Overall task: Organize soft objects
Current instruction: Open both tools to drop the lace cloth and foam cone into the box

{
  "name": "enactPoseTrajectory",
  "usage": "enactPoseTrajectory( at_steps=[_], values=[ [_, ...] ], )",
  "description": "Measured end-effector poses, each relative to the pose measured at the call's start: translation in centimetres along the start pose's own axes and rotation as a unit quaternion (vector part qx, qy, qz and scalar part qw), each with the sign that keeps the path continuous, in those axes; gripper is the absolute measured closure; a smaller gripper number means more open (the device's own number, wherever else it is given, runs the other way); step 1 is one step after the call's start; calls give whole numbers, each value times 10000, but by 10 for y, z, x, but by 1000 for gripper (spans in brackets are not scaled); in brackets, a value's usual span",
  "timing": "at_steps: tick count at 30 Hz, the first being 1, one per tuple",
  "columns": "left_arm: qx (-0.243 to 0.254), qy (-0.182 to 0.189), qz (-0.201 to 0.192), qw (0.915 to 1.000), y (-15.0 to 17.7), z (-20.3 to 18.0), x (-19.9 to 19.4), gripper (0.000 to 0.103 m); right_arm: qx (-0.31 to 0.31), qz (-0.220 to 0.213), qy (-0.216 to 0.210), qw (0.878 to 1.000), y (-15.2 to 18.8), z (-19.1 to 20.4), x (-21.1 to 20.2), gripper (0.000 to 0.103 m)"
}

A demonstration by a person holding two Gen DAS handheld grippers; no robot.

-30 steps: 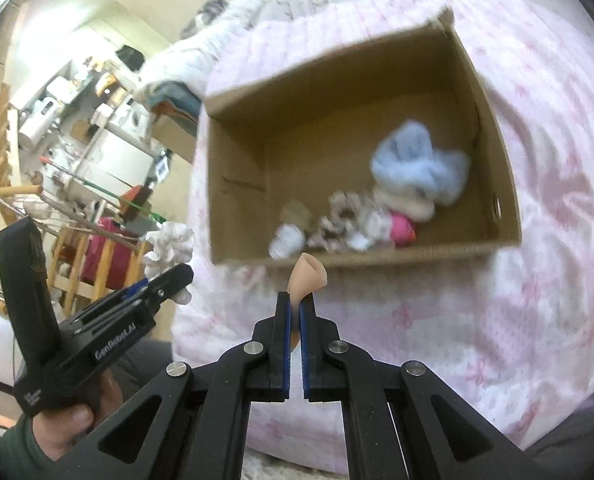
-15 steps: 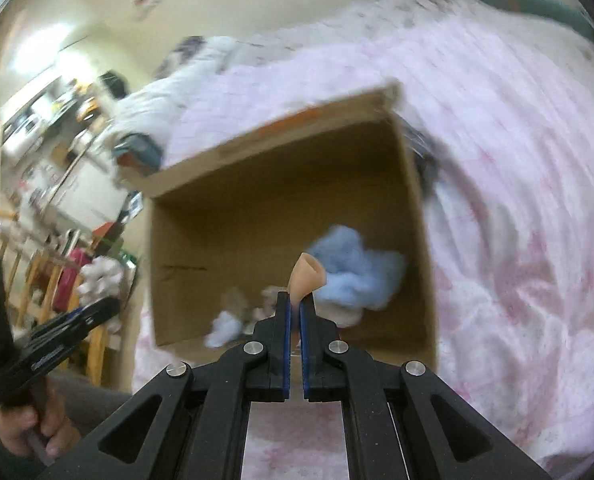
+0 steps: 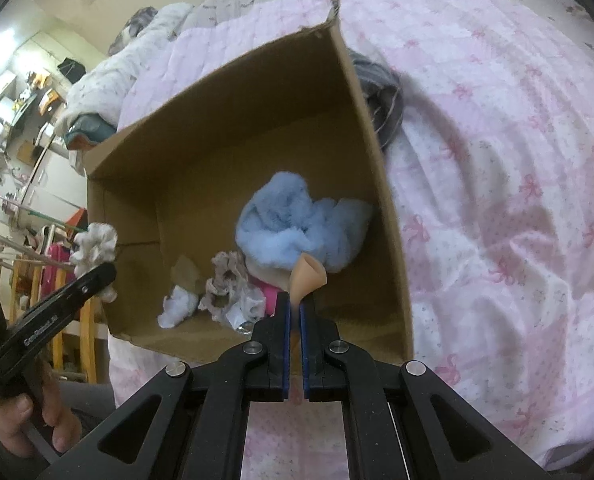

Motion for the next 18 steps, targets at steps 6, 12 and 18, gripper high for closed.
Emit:
enactPoseTrajectory(
  at_steps=[6, 12, 18],
  values=[
    [-59, -132, 149, 9998, 4, -3, 15, 84, -86, 212, 1, 9997, 5, 5, 9, 97],
    [70, -129, 133, 9998, 7, -7, 12, 74, -102, 257, 18, 9996, 5, 7, 13, 97],
    [72, -225, -8, 9997, 7, -9, 3, 43, -103, 328, 26, 9994, 7, 8, 14, 97]
  ],
)
Point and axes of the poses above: each gripper's, at about its wrist camera, not at the fingertips, and x roughly the way its jaws point, z to its left, y to its underside, the point moved 1 cm from there along x, roughly the way its jaws point, and after that the axes turned 12 degrees about -x, right-handed, at the moved point
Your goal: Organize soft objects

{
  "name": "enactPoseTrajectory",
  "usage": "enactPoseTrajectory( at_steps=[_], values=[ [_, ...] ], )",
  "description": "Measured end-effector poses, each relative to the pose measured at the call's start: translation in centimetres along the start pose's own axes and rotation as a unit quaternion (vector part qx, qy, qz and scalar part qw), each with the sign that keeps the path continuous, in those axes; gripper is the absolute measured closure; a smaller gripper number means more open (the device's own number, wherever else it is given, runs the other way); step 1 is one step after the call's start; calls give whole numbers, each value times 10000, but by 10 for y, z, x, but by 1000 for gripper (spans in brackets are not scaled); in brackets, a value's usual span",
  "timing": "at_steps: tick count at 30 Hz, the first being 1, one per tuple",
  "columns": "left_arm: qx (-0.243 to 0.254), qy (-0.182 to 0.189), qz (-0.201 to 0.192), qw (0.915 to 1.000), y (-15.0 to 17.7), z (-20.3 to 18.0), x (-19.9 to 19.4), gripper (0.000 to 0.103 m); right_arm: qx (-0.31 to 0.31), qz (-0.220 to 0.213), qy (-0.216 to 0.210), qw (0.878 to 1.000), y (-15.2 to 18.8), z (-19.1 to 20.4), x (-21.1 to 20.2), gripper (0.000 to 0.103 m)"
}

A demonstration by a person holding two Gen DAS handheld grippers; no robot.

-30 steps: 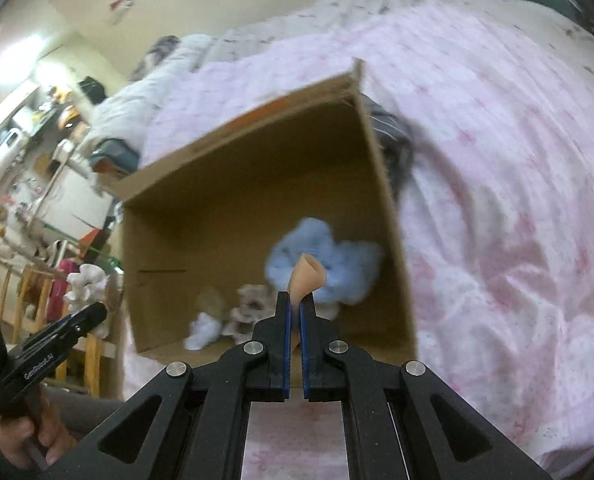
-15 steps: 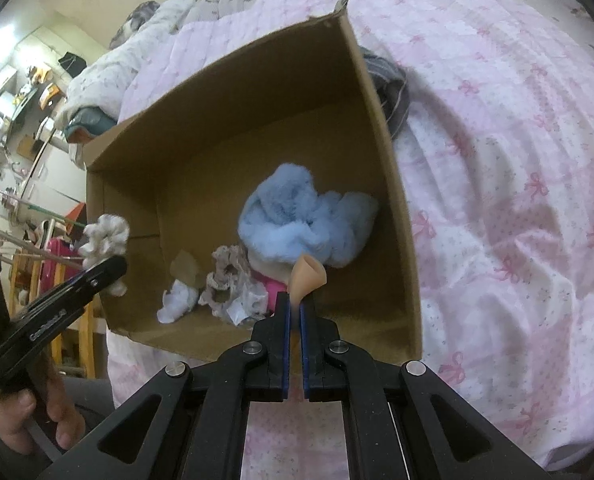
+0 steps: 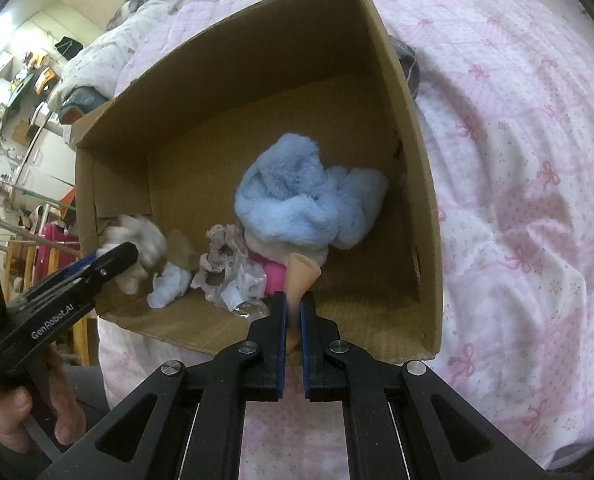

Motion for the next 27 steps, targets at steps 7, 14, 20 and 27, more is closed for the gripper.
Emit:
enactPoseTrajectory(
  at_steps=[7, 14, 20, 27],
  values=[
    [-21, 80, -162, 9998, -1, 3, -19, 39, -60, -111, 20, 9999, 0, 4, -6, 88],
    [-102, 56, -651, 9978, -2, 8, -55, 39, -502, -537, 457, 9962, 3, 22, -23, 29],
    [-241, 32, -1122, 9934, 1, 22, -91, 39, -487, -1059, 574, 9915, 6, 28, -53, 10],
    [-29, 202, -1672, 9857, 24, 34, -133, 37, -622, -1878, 680, 9779, 13, 50, -103, 0]
  ],
)
Point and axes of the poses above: each gripper's, at about its wrist camera, not at the fingertips, and x roughly the way its jaws point, z to its left, y to its underside, the point moved 1 cm from there along x, roughly the way its jaws point, and after that the axes turned 12 degrees about -x, right-handed, at the moved point
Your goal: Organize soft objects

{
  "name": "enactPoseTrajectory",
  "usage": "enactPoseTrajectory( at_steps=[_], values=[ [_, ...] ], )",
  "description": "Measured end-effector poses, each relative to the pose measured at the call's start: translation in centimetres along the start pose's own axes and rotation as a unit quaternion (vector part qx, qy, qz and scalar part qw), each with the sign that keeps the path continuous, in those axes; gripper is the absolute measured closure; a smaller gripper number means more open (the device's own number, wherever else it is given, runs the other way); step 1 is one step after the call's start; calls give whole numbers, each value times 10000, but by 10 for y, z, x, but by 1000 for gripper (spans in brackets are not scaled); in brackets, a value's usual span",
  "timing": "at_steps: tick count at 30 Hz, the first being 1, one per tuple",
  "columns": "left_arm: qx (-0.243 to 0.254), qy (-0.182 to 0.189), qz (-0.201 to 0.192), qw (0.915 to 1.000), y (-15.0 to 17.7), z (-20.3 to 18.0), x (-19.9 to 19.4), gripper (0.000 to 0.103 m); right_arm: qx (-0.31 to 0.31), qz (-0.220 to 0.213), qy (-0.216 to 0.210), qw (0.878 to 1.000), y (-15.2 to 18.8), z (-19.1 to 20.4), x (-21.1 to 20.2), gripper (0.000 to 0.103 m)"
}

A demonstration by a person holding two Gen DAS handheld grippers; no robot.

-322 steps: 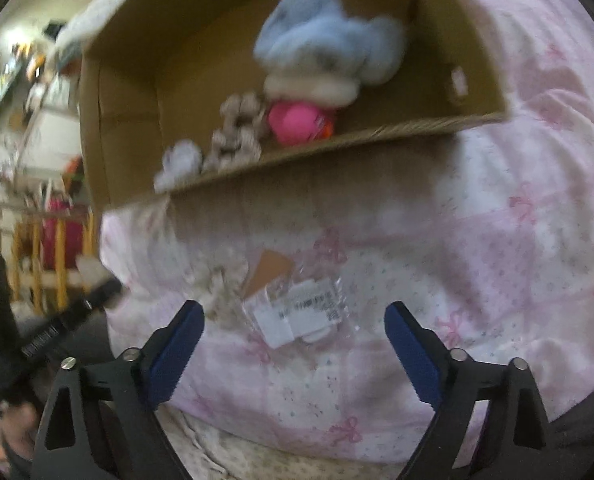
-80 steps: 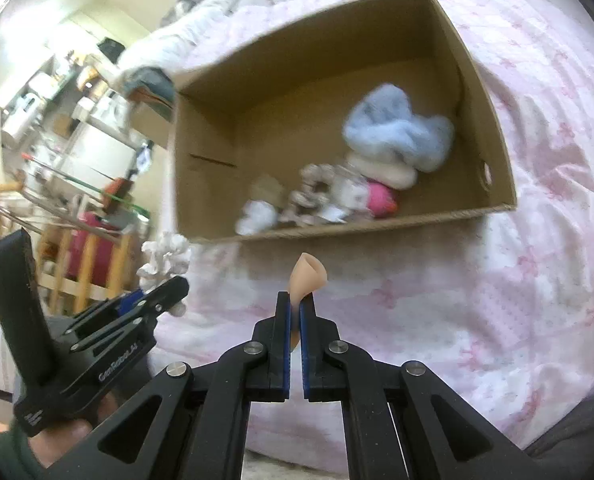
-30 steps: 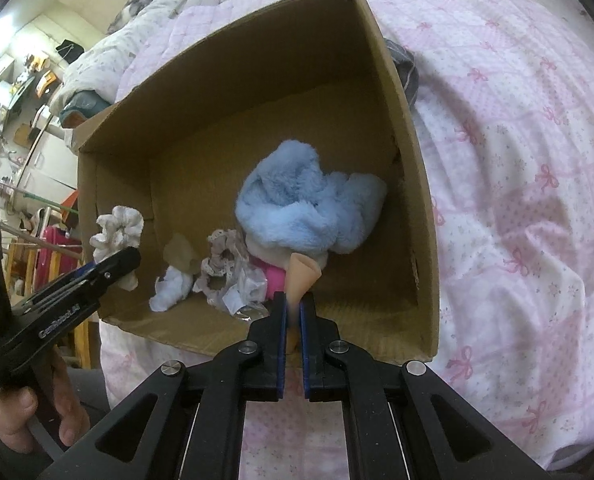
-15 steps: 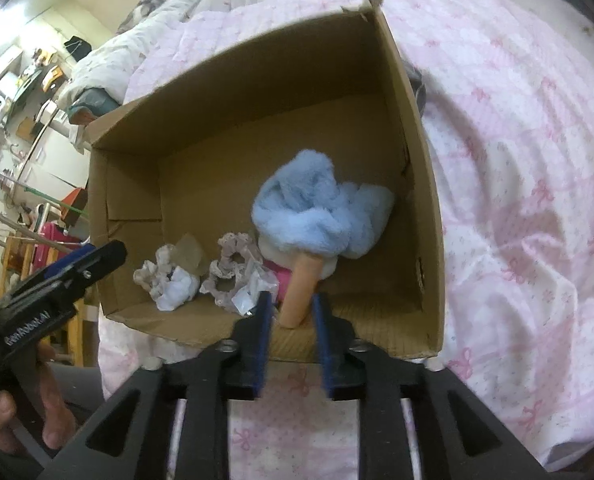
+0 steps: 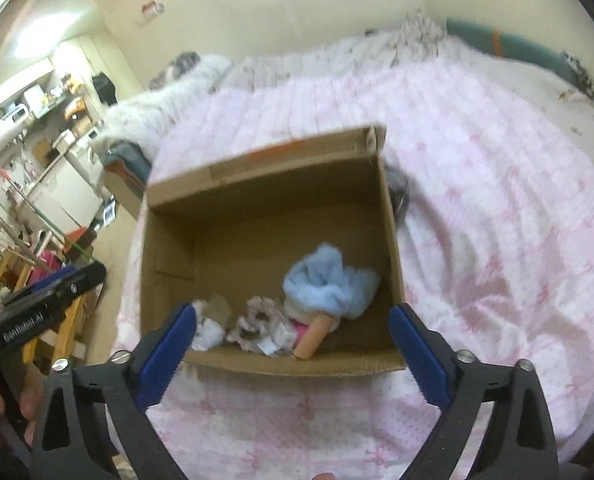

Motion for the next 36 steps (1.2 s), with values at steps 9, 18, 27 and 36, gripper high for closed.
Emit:
enactPoseTrajectory(
  at_steps=[9, 18, 27, 36],
  values=[
    [127, 122, -233, 9996, 39, 12, -31, 3, -491, -460, 371, 9970, 34, 35, -29, 0],
    [-201, 18, -92, 9998, 54, 28, -9, 1, -461, -166, 428, 9979, 49, 38, -15, 0],
    [-404, 22, 57, 9992, 53, 35, -2, 1, -262, -109, 560, 9980, 51, 29, -7, 0],
    [-404, 68, 74, 9991, 55, 37, 0, 1, -453, -124, 626, 9969, 51, 36, -7, 0]
  ],
)
Point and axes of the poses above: each gripper's, at about its wrist camera, not at the fingertips, and x roughly the way its jaws point, z to its left, y to its underside, the point moved 1 cm from there along x, roughly the way its jaws point, and after that the axes turned 12 degrees about -x, right-handed, at the moved point
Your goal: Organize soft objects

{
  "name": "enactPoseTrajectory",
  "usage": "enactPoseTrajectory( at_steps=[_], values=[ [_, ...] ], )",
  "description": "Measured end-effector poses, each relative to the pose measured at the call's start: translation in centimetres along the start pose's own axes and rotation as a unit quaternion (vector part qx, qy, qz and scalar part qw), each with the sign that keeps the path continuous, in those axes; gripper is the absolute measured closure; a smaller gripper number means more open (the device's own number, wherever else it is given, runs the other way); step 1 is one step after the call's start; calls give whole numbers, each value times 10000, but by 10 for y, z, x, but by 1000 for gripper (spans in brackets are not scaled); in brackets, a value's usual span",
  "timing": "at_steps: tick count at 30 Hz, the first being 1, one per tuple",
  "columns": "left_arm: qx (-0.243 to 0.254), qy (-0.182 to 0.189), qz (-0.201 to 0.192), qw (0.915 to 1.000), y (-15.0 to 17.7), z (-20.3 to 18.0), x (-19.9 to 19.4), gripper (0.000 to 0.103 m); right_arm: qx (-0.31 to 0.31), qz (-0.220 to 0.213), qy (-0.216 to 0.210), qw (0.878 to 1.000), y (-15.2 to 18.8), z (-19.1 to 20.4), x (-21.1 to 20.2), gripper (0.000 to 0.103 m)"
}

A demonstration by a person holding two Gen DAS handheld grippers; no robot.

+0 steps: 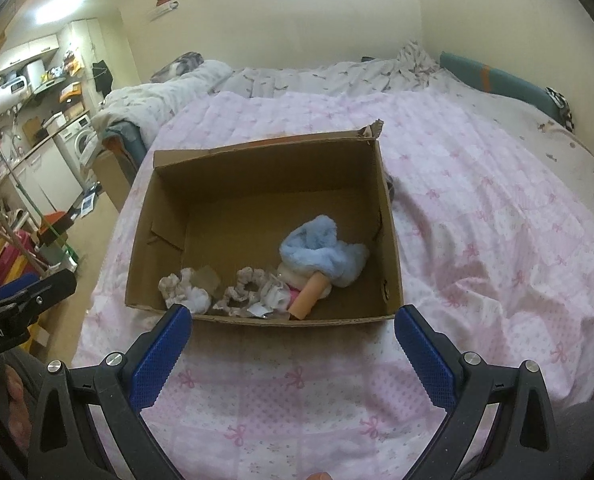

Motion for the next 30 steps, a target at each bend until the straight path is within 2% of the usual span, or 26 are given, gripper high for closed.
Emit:
enactPoseTrajectory(
  at_steps=[30],
  values=[
    [118, 8, 106, 9999, 9, -6, 4, 1, -25, 14, 38, 10000, 0, 0, 0, 0]
  ],
)
Point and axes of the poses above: each gripper's, at about its wrist camera, not at the fingertips, and x roughly the way its jaws point, z to its left, y to its underside, the point moved 1 cm from there along x, roughly the way its jaws point, and after that the axes turned 12 degrees about -x, right-handed, at the moved point
